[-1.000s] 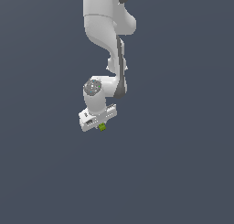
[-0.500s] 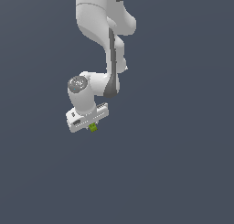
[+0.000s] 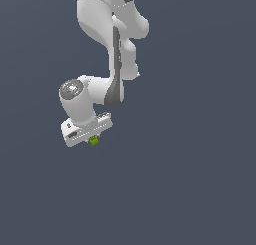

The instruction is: Pick up the object and move it to a goal position.

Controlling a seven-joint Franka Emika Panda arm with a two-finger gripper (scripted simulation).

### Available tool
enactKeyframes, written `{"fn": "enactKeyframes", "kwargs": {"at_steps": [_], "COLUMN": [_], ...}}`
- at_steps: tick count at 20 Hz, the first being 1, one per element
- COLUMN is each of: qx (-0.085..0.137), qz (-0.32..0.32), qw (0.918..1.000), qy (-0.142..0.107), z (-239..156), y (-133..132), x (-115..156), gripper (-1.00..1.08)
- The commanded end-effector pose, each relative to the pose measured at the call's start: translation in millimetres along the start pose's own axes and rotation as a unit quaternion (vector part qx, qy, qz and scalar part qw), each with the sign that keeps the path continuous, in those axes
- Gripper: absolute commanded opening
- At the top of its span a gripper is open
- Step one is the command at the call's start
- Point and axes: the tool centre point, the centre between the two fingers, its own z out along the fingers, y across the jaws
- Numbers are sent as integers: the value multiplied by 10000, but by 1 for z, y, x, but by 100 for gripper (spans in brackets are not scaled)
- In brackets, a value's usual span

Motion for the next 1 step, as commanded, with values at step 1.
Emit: {"fn": "enactKeyframes", "kwargs": {"at_steps": [1], "qx": [2], "qz": [-4], "qw": [10000], "qy": [-3], "z": [-1], "y": [2], "x": [1], "gripper": [-100]}}
